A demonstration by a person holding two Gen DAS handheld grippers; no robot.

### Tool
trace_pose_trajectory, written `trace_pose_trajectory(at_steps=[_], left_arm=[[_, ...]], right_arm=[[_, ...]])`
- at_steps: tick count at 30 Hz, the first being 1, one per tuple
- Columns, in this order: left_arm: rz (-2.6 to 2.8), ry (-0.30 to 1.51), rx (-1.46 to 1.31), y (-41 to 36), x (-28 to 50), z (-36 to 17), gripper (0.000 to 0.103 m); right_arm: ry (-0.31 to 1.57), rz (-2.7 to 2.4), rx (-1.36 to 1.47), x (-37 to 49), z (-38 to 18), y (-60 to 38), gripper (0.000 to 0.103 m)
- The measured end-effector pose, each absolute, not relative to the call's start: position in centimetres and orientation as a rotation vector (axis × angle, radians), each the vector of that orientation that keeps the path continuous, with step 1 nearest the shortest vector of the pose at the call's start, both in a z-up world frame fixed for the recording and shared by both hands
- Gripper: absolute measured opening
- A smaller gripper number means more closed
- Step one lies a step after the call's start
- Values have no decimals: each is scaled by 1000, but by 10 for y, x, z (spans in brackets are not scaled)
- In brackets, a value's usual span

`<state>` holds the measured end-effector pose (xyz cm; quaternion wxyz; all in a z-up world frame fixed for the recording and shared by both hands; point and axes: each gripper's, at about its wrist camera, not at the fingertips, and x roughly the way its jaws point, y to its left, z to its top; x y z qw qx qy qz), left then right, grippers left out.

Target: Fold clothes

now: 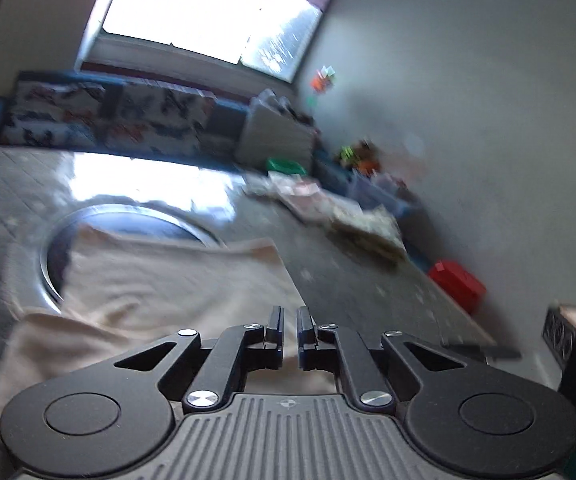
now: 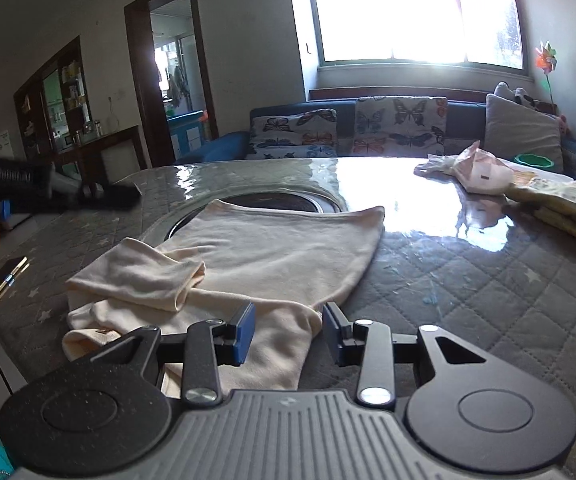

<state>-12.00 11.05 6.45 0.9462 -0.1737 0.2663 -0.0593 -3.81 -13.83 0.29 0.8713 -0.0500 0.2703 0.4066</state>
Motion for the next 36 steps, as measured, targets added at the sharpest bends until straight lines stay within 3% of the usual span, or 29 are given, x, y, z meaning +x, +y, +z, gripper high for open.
trace_pose_trajectory(at_steps=[4,7,9,14,19,23,27,36], left_arm=[[-139,626,-291,110,-124,44,13],[-56,625,-241,130,-137,42,24],[15,618,-216,145,-147,41,37],[182,607,-201,186,-170,38,49],[266,618,-198,205,-189,28,57],[292,641,-204,213,-197,17,61],[298,658,-207,216,-199,9,64],[292,682,-179,210,-197,2,68]], right_arm=[[582,858,-107,-38,0,-137,37],[598,904,-119,-37,-1,-123,37],[621,949,-120,-34,-3,-108,37],[685,1074,-126,-29,-14,-60,36],[744,1136,-148,-27,-26,-20,33],[750,1143,-173,-32,-30,-8,23],[735,1129,-179,-32,-30,-10,3],[705,1126,-172,-30,-18,-17,5]])
